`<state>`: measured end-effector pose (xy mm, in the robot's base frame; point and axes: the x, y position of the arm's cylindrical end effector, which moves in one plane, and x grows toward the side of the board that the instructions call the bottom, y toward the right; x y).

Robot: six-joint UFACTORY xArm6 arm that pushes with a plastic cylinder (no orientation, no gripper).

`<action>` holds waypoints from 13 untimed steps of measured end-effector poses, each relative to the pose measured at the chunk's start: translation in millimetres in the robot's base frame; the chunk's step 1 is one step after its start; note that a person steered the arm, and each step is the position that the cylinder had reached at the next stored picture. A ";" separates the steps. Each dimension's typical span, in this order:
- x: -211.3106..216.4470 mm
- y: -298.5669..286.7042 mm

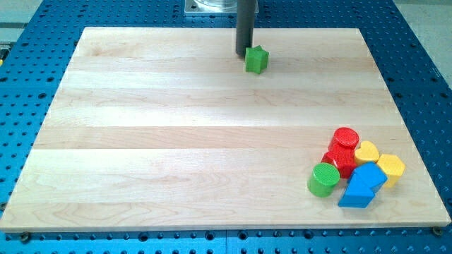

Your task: Slide the green blocks into the red star

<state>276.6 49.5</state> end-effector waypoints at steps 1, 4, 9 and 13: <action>89.4 0.0; 69.5 -30.0; 127.1 49.0; 210.2 54.8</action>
<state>486.8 104.3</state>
